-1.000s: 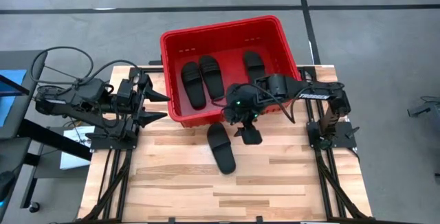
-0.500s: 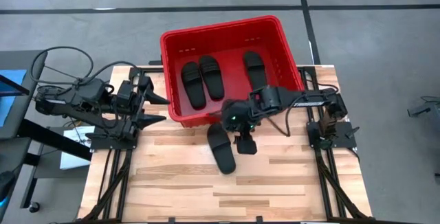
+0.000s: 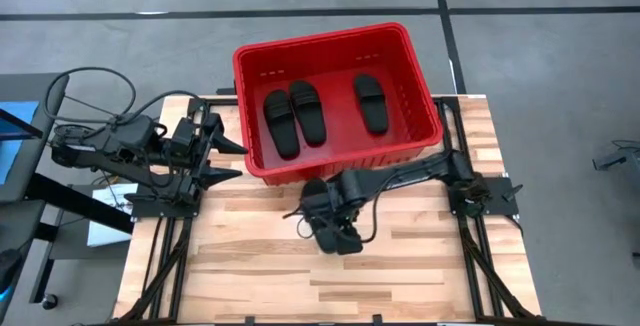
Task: Pick and place slides into bin
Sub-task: Put the black slides into the red bin
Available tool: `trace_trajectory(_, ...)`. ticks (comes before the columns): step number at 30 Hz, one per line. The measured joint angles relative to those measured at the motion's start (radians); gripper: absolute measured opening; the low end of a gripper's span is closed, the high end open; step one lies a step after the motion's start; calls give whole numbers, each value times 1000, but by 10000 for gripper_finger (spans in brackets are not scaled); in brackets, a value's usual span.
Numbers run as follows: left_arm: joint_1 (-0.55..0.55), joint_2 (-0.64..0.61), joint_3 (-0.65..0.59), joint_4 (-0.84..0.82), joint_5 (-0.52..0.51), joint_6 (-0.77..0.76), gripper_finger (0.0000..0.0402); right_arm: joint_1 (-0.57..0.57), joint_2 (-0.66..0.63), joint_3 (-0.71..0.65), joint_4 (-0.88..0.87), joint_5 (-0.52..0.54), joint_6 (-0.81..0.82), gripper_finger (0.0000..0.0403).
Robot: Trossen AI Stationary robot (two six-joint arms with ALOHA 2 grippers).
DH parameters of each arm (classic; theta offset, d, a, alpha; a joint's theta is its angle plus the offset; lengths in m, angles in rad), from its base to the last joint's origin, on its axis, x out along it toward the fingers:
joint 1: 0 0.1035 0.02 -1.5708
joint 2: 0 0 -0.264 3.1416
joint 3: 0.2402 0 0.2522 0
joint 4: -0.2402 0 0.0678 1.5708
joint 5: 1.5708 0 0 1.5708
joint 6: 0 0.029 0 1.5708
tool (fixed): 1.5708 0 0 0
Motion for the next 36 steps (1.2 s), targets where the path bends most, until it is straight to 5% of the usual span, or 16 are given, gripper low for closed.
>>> trace_trajectory(18,0,0,0,-30,0,-43,234,30,162,3,180,-7,-111,231)
trace_trajectory(36,0,0,0,-47,0,-73,234,105,244,0,180,-10,-94,231)
